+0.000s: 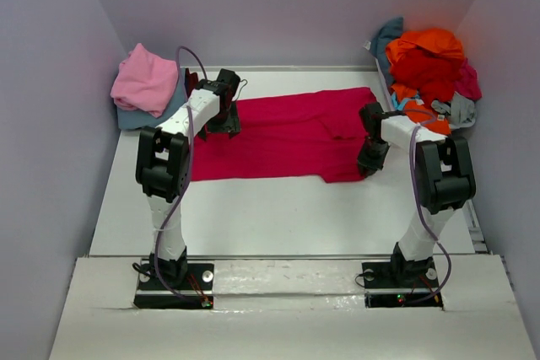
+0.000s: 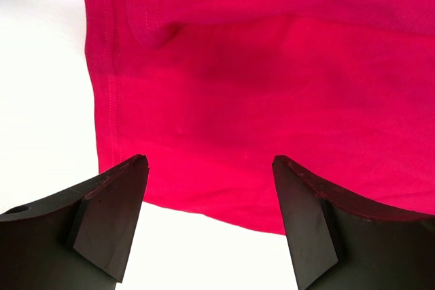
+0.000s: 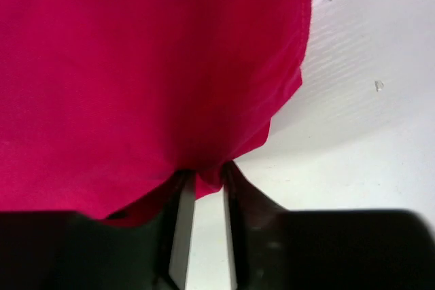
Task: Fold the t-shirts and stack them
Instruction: Grap the side of the flattened tshirt closest away from the robot with both arms
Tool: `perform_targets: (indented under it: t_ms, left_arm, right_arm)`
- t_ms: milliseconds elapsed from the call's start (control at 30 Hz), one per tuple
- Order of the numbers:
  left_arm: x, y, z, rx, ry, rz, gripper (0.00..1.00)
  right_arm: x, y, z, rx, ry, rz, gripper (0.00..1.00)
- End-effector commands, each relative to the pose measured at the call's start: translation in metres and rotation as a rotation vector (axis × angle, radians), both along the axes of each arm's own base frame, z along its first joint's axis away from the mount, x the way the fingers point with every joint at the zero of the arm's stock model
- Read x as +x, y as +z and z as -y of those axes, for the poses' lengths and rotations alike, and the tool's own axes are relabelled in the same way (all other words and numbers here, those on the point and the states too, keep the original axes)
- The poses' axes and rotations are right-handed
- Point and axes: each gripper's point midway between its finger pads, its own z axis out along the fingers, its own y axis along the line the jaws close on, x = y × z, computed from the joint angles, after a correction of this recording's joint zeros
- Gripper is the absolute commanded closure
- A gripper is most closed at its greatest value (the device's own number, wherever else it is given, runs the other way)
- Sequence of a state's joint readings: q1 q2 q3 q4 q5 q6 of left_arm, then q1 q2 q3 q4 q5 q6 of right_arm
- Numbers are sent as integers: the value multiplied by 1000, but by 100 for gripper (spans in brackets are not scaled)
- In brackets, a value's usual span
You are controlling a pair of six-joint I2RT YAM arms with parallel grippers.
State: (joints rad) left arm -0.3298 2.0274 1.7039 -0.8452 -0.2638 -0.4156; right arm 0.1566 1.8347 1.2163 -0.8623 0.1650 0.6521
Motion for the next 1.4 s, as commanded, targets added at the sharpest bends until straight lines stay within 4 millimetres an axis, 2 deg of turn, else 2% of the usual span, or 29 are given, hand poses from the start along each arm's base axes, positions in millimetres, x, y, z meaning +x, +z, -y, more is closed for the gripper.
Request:
perform_targets:
  t_ms: [0,100,233,467,600,800,1033,1367]
  left_arm:
    - [3,16,-3,6,-1,31,14]
    - [2,15,-3,7,-1,30,14]
    - [2,14,-3,7,-1,30,14]
    - [2,11,-2,2,-3,24,14]
    - [2,8,-2,1,-4,15,14]
    - [2,8,4,-10,-16,18,14]
    - [2,9,6,-19,-22,17,14]
    - [3,14,6,-21,-22,27,14]
  right_arm:
    - [7,-5,5,-21,-18,24,84]
    - [6,0,6,-25,-18,29,93]
    - [4,9,7,-26,-17,40,93]
    - [-8,39,8,-18,-4,70,93]
    - [-19,57,10,-17,-2,82,93]
    - [-36,69,11,-8,-10,80,93]
    - [-49,67,7,23,0,49,93]
    - [-57,33,-13,129,50,-33,93]
